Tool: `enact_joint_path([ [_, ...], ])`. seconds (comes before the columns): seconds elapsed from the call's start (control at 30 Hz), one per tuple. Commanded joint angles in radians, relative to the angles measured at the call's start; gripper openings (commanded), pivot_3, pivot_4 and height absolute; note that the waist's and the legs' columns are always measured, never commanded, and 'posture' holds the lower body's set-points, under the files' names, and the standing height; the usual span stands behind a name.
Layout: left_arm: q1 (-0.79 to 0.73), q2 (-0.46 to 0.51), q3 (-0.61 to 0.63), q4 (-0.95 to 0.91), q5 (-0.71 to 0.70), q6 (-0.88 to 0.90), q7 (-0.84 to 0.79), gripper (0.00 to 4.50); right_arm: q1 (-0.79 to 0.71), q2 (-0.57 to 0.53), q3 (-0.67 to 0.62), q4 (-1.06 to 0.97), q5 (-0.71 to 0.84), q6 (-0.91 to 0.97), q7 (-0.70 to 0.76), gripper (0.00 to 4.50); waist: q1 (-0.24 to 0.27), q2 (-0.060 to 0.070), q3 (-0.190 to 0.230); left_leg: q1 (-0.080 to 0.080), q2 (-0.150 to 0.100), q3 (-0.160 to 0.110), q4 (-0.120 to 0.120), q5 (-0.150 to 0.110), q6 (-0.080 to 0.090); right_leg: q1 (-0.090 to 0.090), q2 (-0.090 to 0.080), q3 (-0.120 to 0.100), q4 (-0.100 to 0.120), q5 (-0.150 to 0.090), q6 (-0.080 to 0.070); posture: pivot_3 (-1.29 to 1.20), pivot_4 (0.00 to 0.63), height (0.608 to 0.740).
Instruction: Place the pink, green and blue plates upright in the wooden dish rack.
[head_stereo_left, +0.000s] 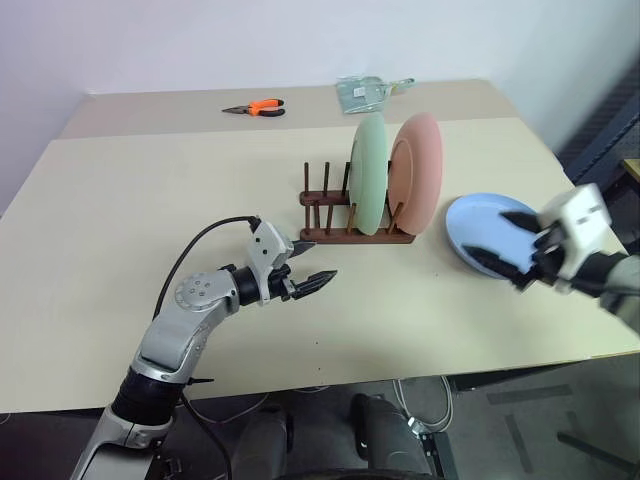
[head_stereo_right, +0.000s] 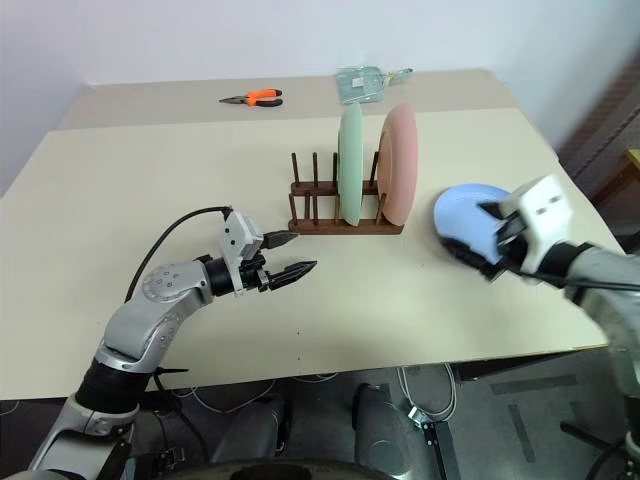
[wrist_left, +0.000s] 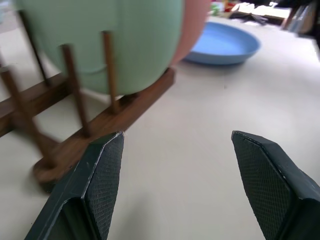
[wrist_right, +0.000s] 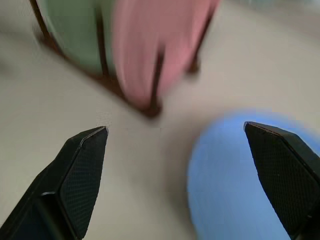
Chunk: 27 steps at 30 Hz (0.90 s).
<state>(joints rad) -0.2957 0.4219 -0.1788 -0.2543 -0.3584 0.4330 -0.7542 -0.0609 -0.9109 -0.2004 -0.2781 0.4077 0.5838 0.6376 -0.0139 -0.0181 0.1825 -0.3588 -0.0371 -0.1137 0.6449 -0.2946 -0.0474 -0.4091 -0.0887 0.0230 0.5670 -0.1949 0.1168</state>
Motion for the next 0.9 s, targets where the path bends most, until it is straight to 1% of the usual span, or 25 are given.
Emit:
enact_joint_path([
  [0.03,-0.005,0.01,-0.004,-0.036,-0.006,-0.001,-0.023,3.55,-0.07,0.048,0.103,0.146,-0.169,-0.124,-0.068,4.46,0.001,0.001,0.0,-0.001,0.0,0.0,0.0,0.0,0.0,0.0,0.0,0.0,-0.001,0.0,0.0,0.0,0.15,0.74],
  [0.07,-0.002,0.013,-0.005,-0.039,-0.004,0.001,-0.025,3.55,-0.084,0.061,0.117,0.177,-0.186,-0.139,-0.071,4.46,0.001,0.001,0.001,-0.001,-0.001,0.0,0.0,0.0,0.0,0.0,0.0,0.0,-0.001,0.001,0.0,0.0,0.15,0.74],
  [0.1,0.004,0.018,-0.006,-0.044,0.002,0.0,-0.023,3.55,-0.109,0.075,0.136,0.225,-0.224,-0.164,-0.094,4.23,0.002,0.001,0.001,-0.001,-0.001,0.0,0.0,0.0,0.0,0.0,-0.001,0.0,-0.001,0.001,0.0,0.0,0.15,0.74],
  [0.17,0.015,0.024,-0.002,-0.054,0.008,0.004,-0.014,3.55,-0.152,0.094,0.156,0.305,-0.276,-0.196,-0.123,3.6,0.003,0.001,0.001,-0.001,-0.001,0.0,0.0,0.0,0.0,0.0,-0.001,0.0,-0.001,0.002,-0.002,0.0,0.15,0.74],
  [0.27,0.029,0.029,0.007,-0.076,0.006,0.013,-0.001,3.55,-0.192,0.108,0.152,0.358,-0.306,-0.221,-0.134,2.14,0.006,0.001,0.001,-0.001,-0.001,-0.001,0.0,0.0,0.0,0.0,0.0,0.0,-0.001,0.003,-0.002,0.0,0.15,0.74],
  [0.37,0.039,0.034,0.008,-0.088,0.007,0.018,0.007,3.55,-0.219,0.113,0.13,0.363,-0.312,-0.231,-0.146,0.55,0.004,0.001,0.001,-0.001,-0.001,-0.001,0.0,0.0,0.0,0.001,0.0,0.0,-0.001,0.002,-0.001,0.0,0.15,0.74],
  [0.4,0.04,0.035,0.007,-0.09,0.008,0.02,0.009,3.55,-0.226,0.118,0.117,0.356,-0.307,-0.226,-0.154,0.09,0.004,0.001,0.001,-0.001,-0.001,-0.001,0.0,0.0,0.0,0.001,0.0,0.0,-0.001,0.002,-0.001,0.0,0.15,0.74],
  [0.5,0.039,0.033,0.005,-0.091,0.009,0.022,0.013,3.55,-0.243,0.112,0.087,0.329,-0.328,-0.252,-0.182,0.03,0.003,0.001,0.001,0.0,-0.001,-0.001,0.0,0.0,0.0,0.001,0.0,0.0,-0.001,0.002,-0.001,0.0,0.15,0.74],
  [0.57,0.034,0.033,0.003,-0.089,0.01,0.023,0.015,3.55,-0.277,0.11,0.039,0.306,-0.327,-0.279,-0.214,0.03,0.003,0.002,0.001,0.0,-0.001,-0.001,0.0,0.0,0.0,0.001,0.0,0.0,-0.001,0.002,-0.001,0.0,0.15,0.74],
  [0.67,0.025,0.035,0.006,-0.075,0.01,0.021,0.012,3.55,-0.394,0.084,-0.029,0.271,-0.348,-0.343,-0.284,0.03,0.0,0.005,0.003,0.0,-0.002,0.0,0.001,0.0,0.0,0.001,0.0,0.001,-0.001,0.003,0.0,0.0,0.15,0.74],
  [0.77,0.019,0.038,0.011,-0.053,0.017,0.009,0.008,3.55,-0.523,0.088,-0.057,0.222,-0.317,-0.379,-0.287,0.03,-0.002,0.007,0.003,0.0,-0.001,0.0,0.0,0.0,0.0,0.001,0.0,0.001,-0.001,0.003,0.0,0.0,0.15,0.74],
  [0.83,0.012,0.039,0.019,-0.033,0.019,0.002,0.007,3.55,-0.641,0.136,-0.067,0.148,-0.203,-0.344,-0.249,0.03,-0.004,0.007,0.003,0.001,-0.001,-0.001,-0.001,0.0,0.0,0.001,0.001,0.001,-0.001,0.003,0.0,0.0,0.15,0.74],
  [0.9,0.007,0.039,0.029,-0.019,0.017,-0.004,0.004,3.55,-0.737,0.212,-0.065,0.06,-0.025,-0.228,-0.212,0.03,-0.006,0.007,0.003,0.001,0.0,-0.001,-0.001,0.0,0.0,0.001,0.001,0.001,0.0,0.003,-0.001,0.0,0.15,0.74],
])
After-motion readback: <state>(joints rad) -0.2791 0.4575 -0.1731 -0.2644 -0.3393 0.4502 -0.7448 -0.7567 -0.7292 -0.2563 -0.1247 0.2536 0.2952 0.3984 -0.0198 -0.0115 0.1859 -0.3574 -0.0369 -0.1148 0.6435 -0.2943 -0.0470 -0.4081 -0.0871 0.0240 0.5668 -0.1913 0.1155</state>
